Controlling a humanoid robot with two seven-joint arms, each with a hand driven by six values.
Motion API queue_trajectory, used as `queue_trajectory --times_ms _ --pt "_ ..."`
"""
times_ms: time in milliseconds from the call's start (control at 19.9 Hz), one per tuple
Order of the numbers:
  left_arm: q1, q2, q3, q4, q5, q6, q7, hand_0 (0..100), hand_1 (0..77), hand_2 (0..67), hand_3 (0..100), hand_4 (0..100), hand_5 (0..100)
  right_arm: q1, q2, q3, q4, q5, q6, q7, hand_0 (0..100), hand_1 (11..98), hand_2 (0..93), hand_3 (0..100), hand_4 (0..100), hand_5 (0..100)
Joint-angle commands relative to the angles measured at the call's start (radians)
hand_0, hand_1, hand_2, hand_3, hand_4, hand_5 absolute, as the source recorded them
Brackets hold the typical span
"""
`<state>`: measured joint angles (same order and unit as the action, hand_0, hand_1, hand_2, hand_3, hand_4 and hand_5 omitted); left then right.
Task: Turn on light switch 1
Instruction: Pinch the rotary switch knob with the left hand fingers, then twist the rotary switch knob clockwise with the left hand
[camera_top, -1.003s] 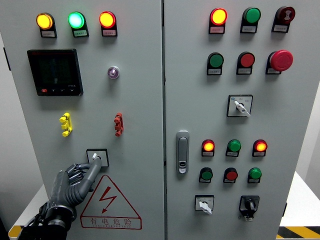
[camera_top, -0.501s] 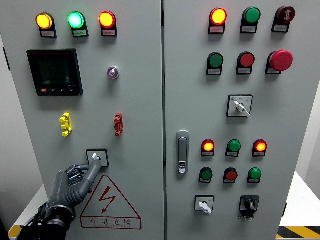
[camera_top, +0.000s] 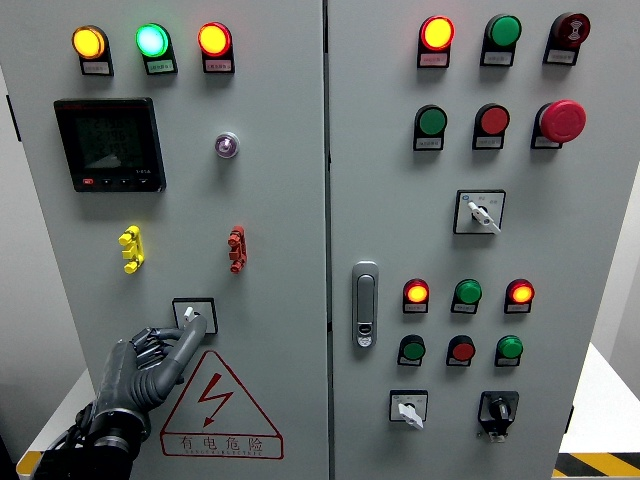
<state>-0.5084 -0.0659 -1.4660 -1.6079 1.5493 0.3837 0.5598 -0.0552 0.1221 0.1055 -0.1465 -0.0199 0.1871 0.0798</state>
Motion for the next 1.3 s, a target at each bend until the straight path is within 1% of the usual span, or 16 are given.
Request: queue_trajectory --times_ms 0,451,501,552,602,652,702,852,903,953,1153,1253 --pt "-0.002 0.0 -0.002 0.0 0.0 0.0 0.0 0 57.8 54.6 84 98 65 0.0 0.0006 -0.001 0.001 0.0 0.0 0.0 0 19.5 0.0 20 19 11" --pt "-0.012 -0.002 -0.004 0.013 -0.001 0.0 0.0 0 58.9 55.1 84 98 66 0.0 0.0006 -0.001 -0.001 0.0 0.0 0.0 0 19.6 0.0 20 19 11" --pt "-0.012 -0.002 -0.004 0.013 -0.001 0.0 0.0 0 59.0 55.1 84 98 66 0.0 -0.0009 0.0 0.001 0.0 0.0 0.0 0 19.5 0.0 20 19 11" --pt "-0.012 -0.002 -0.004 0.013 -0.001 0.0 0.0 0 59.1 55.1 84 98 66 0.0 0.0006 0.0 -0.001 0.0 0.0 0.0 0 19.5 0.0 20 19 11" --pt "-0.012 0.0 -0.004 0.013 -0.001 0.0 0.0 0 59.1 55.2 84 98 66 0.0 0.0006 0.0 -0.001 0.0 0.0 0.0 0 19.6 0.0 20 19 11" --pt "-0.013 0.0 -0.004 0.013 -0.001 0.0 0.0 0 59.2 55.2 84 98 66 0.0 -0.0009 -0.001 -0.001 0.0 0.0 0.0 0 19.5 0.0 20 19 11" --pt "-0.018 -0.002 -0.002 0.014 -0.001 0.0 0.0 0 59.4 55.3 84 98 66 0.0 0.0006 0.0 -0.001 0.0 0.0 0.0 0 19.5 0.0 20 19 11" --pt "-0.019 0.0 -0.004 0.017 -0.001 0.0 0.0 0 59.5 55.6 84 98 66 0.0 0.0006 -0.001 0.001 0.0 0.0 0.0 0 19.5 0.0 20 19 11" --pt "-0.021 0.0 -0.002 0.017 -0.001 0.0 0.0 0 59.4 55.7 84 98 66 0.0 -0.0009 -0.001 -0.001 0.0 0.0 0.0 0 19.5 0.0 20 19 11" --pt "-0.021 0.0 -0.002 0.017 -0.001 0.0 0.0 0 59.3 55.7 84 98 66 0.0 0.0006 -0.001 0.001 0.0 0.0 0.0 0 19.5 0.0 20 19 11" --pt "-0.024 0.0 -0.004 0.02 -0.001 0.0 0.0 0 59.4 55.9 84 98 66 0.0 0.0006 -0.001 0.001 0.0 0.0 0.0 0 19.5 0.0 20 19 11" --pt "-0.025 0.0 -0.004 0.025 0.0 0.0 0.0 4 59.5 56.1 84 99 66 0.0 0.0006 -0.001 0.001 0.0 0.0 0.0 0 19.6 0.0 20 19 11"
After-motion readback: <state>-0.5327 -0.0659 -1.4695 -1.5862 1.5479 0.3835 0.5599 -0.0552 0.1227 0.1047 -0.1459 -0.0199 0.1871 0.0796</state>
